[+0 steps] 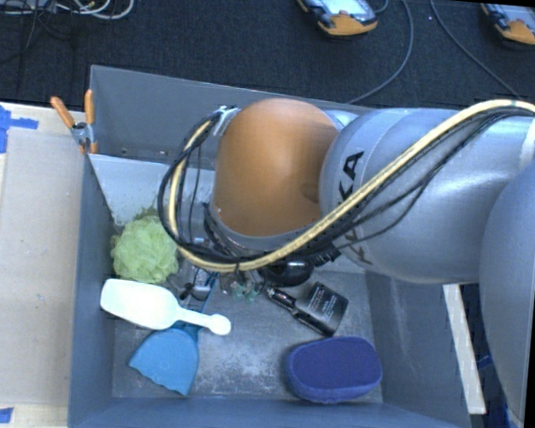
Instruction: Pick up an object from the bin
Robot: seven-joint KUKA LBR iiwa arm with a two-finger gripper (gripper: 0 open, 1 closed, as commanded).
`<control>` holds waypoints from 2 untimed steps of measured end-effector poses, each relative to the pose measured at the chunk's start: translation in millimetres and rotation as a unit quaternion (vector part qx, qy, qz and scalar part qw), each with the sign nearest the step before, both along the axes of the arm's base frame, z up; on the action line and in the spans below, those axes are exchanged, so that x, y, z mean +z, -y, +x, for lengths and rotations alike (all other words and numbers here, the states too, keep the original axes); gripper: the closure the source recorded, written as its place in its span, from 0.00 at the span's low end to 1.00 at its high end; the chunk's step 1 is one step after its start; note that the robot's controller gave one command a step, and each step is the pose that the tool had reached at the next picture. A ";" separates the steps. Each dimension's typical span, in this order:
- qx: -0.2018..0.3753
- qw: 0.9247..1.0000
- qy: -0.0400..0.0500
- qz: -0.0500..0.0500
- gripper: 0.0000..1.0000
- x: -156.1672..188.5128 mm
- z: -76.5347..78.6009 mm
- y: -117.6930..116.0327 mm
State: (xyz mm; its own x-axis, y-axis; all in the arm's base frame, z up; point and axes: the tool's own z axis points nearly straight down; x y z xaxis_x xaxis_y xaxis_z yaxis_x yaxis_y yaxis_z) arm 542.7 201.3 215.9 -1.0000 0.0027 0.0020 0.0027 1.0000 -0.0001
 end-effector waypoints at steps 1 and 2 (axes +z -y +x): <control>-0.001 1.000 0.000 0.000 1.00 0.0 0.0 0.0; -0.002 1.000 0.000 0.000 1.00 0.0 0.0 0.0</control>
Offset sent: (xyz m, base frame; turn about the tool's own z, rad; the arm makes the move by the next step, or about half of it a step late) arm 0.0000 0.0000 0.0000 0.0000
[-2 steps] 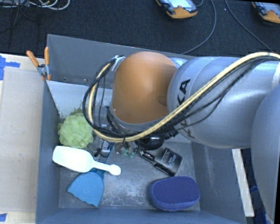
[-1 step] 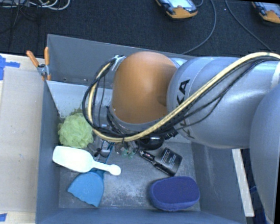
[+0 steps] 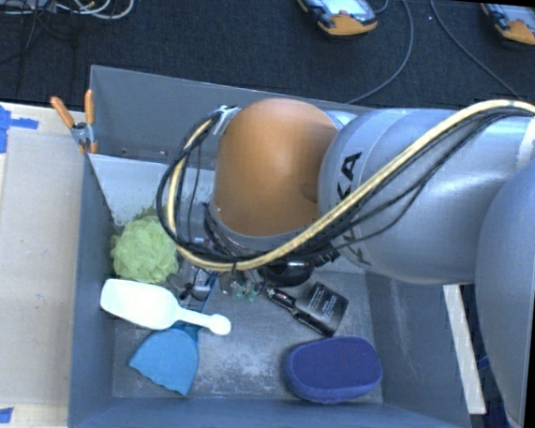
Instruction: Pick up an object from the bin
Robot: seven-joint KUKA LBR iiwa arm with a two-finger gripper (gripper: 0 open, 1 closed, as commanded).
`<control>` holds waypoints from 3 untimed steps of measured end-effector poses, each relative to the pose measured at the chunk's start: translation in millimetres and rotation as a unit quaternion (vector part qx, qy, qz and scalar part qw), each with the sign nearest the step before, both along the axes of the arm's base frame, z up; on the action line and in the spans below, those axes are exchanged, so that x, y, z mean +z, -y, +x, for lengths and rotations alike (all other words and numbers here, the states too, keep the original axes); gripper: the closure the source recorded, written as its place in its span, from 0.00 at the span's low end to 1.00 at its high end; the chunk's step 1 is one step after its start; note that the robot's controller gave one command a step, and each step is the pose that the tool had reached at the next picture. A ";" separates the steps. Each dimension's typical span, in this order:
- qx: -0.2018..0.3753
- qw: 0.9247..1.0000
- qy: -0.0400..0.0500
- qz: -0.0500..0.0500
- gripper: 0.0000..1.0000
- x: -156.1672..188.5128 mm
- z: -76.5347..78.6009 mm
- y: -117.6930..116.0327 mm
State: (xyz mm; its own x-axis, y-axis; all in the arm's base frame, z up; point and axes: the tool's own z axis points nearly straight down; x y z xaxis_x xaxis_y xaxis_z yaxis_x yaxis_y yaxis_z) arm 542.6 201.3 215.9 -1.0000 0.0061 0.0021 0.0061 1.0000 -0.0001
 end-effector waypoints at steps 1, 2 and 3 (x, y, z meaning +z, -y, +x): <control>-0.001 1.000 0.000 0.000 1.00 0.0 0.0 0.0; -0.001 1.000 0.000 0.000 1.00 0.0 0.0 -0.1; -0.001 1.000 0.000 0.000 1.00 0.0 -0.1 -0.2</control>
Offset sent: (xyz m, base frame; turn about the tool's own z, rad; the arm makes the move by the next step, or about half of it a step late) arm 0.0000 0.0000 0.0000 0.0000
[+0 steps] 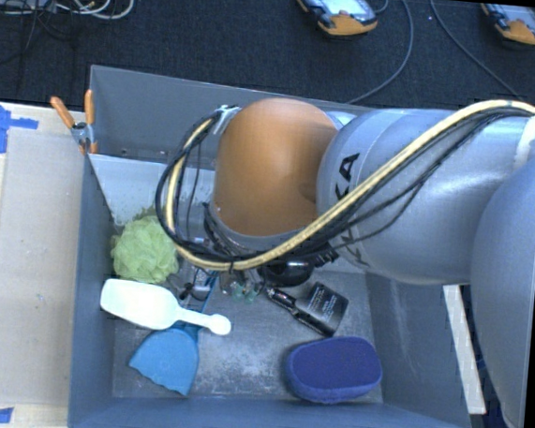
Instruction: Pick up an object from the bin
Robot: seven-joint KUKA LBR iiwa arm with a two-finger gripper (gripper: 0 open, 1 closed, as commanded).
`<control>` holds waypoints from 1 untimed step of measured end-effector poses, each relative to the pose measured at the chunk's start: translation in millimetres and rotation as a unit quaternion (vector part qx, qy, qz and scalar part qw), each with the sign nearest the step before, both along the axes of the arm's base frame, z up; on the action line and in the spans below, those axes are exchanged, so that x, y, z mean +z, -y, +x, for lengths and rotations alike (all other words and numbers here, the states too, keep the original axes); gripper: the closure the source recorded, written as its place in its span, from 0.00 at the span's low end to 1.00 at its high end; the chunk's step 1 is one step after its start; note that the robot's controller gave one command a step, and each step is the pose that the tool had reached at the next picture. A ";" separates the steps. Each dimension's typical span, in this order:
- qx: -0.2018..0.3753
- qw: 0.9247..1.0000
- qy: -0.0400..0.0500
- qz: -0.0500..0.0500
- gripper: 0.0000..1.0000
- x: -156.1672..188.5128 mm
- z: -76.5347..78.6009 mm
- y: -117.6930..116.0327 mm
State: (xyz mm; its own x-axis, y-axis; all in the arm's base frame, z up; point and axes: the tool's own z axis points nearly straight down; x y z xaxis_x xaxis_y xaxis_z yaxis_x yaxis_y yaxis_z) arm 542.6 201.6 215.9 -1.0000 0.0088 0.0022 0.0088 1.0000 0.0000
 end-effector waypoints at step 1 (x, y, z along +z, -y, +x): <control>0.000 1.000 0.000 0.000 1.00 0.0 0.0 0.0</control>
Offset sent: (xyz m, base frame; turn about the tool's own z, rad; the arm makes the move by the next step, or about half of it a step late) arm 0.0000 0.0000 0.0000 0.0000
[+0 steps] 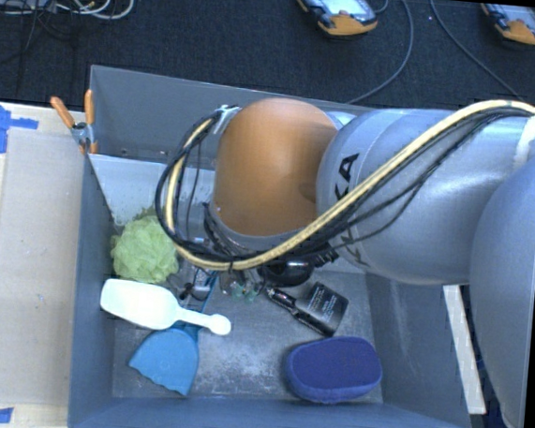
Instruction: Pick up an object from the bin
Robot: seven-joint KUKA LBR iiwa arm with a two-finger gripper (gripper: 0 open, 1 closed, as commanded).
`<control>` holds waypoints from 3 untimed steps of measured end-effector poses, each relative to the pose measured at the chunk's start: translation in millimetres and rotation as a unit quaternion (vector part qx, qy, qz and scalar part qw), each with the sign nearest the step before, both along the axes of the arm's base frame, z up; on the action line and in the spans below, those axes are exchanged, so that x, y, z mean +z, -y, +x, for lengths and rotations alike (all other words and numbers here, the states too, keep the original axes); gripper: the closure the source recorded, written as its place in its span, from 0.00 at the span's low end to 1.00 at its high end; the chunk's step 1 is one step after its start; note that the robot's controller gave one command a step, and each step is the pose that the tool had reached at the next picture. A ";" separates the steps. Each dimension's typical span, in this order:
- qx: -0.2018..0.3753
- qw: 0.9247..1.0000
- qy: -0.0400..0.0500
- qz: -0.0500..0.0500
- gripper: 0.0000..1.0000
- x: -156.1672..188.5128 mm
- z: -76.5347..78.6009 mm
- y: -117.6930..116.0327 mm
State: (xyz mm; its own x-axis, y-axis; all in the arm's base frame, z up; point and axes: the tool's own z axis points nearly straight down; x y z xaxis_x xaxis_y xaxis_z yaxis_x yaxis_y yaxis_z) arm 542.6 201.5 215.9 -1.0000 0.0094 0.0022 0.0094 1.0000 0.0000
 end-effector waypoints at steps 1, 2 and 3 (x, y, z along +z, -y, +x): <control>0.000 1.000 0.000 0.000 1.00 0.0 0.0 0.0; 0.000 1.000 0.000 0.000 1.00 0.0 0.0 -0.1; -0.001 1.000 0.000 0.000 1.00 0.0 0.0 -0.1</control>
Offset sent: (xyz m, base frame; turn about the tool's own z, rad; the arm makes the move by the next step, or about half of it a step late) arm 0.0000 0.0000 0.0000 0.0000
